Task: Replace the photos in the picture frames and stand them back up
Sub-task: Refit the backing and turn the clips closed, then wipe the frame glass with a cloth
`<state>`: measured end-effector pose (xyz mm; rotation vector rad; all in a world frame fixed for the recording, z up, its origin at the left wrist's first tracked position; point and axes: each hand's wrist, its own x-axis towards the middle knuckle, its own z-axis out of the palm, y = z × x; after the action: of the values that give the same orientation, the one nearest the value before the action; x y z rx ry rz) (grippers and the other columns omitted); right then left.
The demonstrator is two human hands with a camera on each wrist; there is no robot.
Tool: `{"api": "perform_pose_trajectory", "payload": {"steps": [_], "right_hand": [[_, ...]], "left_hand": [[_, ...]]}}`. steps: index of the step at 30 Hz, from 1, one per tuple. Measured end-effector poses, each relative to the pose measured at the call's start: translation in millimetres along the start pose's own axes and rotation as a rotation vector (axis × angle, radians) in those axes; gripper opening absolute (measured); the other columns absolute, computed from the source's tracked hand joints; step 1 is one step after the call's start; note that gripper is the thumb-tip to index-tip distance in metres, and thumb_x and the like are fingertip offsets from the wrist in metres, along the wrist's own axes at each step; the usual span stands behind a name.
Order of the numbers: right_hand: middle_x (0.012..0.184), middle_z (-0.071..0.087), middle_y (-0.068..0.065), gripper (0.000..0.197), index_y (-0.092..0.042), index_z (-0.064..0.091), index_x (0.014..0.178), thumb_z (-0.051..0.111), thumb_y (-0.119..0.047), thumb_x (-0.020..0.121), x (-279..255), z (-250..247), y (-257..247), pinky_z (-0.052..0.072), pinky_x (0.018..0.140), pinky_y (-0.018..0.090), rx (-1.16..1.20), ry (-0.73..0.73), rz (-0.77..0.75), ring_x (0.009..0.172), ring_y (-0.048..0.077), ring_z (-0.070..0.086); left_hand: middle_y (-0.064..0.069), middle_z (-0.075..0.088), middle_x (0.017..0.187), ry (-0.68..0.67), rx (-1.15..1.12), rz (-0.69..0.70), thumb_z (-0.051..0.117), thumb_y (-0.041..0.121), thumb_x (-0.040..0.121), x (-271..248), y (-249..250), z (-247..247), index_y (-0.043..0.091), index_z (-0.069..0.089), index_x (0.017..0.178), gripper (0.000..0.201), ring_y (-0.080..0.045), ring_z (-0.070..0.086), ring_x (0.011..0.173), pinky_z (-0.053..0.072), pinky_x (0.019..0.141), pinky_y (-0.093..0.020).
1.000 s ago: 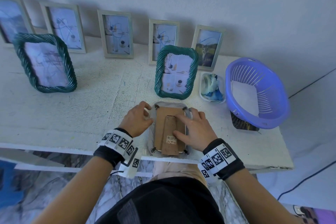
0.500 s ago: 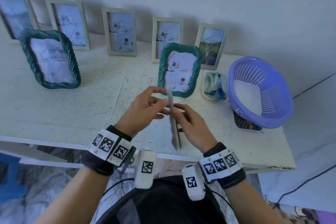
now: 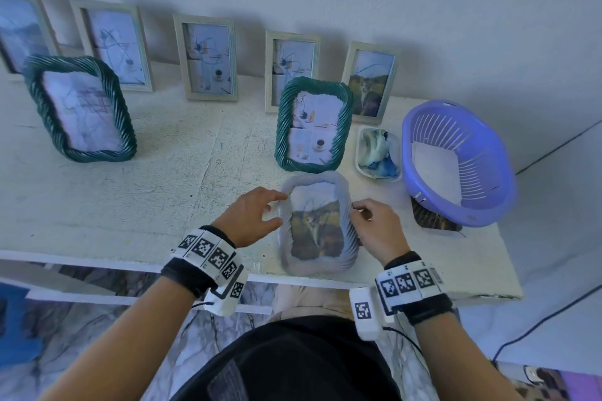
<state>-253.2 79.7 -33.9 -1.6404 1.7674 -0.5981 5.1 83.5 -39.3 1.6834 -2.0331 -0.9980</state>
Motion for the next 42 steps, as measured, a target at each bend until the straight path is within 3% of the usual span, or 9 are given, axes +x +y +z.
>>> {"api": "perform_pose_trajectory", "payload": {"steps": [3,9,14,18,23,28,34,38,42], "right_hand": [[0.095,0.07,0.005,0.019,-0.007,0.07,0.099,0.057,-0.019,0.092,1,14,-6,0.043,0.074,0.025,-0.162,-0.041,-0.041,0.088,0.022,0.064],[0.096,0.07,0.003,0.025,-0.014,0.07,0.103,0.055,-0.031,0.092,6,15,-8,0.049,0.076,0.031,-0.307,-0.101,-0.033,0.09,0.023,0.064],[0.109,0.062,0.013,0.031,-0.007,0.063,0.117,0.055,-0.025,0.092,48,-12,-19,0.046,0.083,0.035,-0.271,0.155,-0.133,0.099,0.03,0.06],[0.115,0.055,0.024,0.036,-0.006,0.055,0.123,0.05,-0.019,0.089,100,-24,-29,0.042,0.092,0.045,-0.48,0.25,-0.144,0.105,0.04,0.051],[0.124,0.045,0.026,0.034,-0.005,0.049,0.123,0.049,-0.017,0.092,138,-14,-34,0.04,0.093,0.042,-0.625,0.168,0.024,0.112,0.043,0.047],[0.123,0.057,0.025,0.035,-0.003,0.053,0.125,0.051,-0.016,0.092,159,-10,-29,0.041,0.097,0.044,-0.784,0.093,0.109,0.116,0.04,0.052],[0.128,0.05,0.026,0.036,-0.003,0.054,0.126,0.044,-0.006,0.091,165,-9,-22,0.044,0.097,0.048,-0.656,0.121,0.16,0.117,0.042,0.05],[0.122,0.053,0.025,0.035,-0.012,0.054,0.124,0.044,-0.006,0.091,142,-12,-24,0.045,0.091,0.043,-0.561,0.139,0.043,0.111,0.042,0.052],[0.115,0.054,0.025,0.042,-0.013,0.049,0.136,0.045,-0.01,0.094,87,-16,-33,0.046,0.084,0.041,-0.442,0.176,-0.057,0.101,0.042,0.057]], "left_hand": [[-0.007,0.051,0.129,-0.042,0.118,0.0,0.07,0.025,0.087,2,-9,-3,0.017,0.052,0.137,0.054,-0.022,0.055,0.113,0.043,0.1,-0.035],[-0.006,0.046,0.133,-0.07,0.184,-0.02,0.068,0.032,0.088,1,-17,-2,0.022,0.048,0.141,0.058,-0.025,0.046,0.123,0.039,0.104,-0.038],[-0.003,0.042,0.138,-0.065,0.221,-0.045,0.063,0.036,0.09,-3,-15,-1,0.029,0.042,0.143,0.057,-0.024,0.04,0.126,0.037,0.102,-0.036],[0.003,0.039,0.143,-0.066,0.313,-0.063,0.057,0.042,0.092,-5,-11,-2,0.034,0.037,0.145,0.057,-0.021,0.039,0.126,0.04,0.1,-0.039],[0.006,0.037,0.144,-0.073,0.341,-0.085,0.055,0.045,0.092,-5,-8,-3,0.037,0.034,0.145,0.057,-0.019,0.038,0.128,0.04,0.099,-0.039],[0.007,0.038,0.143,-0.06,0.323,-0.086,0.056,0.045,0.091,-6,-9,-2,0.038,0.036,0.144,0.056,-0.019,0.039,0.126,0.041,0.098,-0.038],[0.007,0.038,0.143,-0.062,0.316,-0.083,0.056,0.046,0.091,-7,-9,-3,0.038,0.036,0.144,0.057,-0.018,0.039,0.126,0.041,0.1,-0.038],[0.005,0.036,0.146,-0.094,0.326,-0.067,0.054,0.046,0.093,-8,-10,-5,0.036,0.034,0.146,0.057,-0.019,0.037,0.129,0.04,0.102,-0.04],[0.003,0.033,0.148,-0.174,0.324,-0.056,0.055,0.048,0.092,-5,-9,-13,0.034,0.03,0.148,0.063,-0.02,0.034,0.132,0.038,0.105,-0.041]]}}
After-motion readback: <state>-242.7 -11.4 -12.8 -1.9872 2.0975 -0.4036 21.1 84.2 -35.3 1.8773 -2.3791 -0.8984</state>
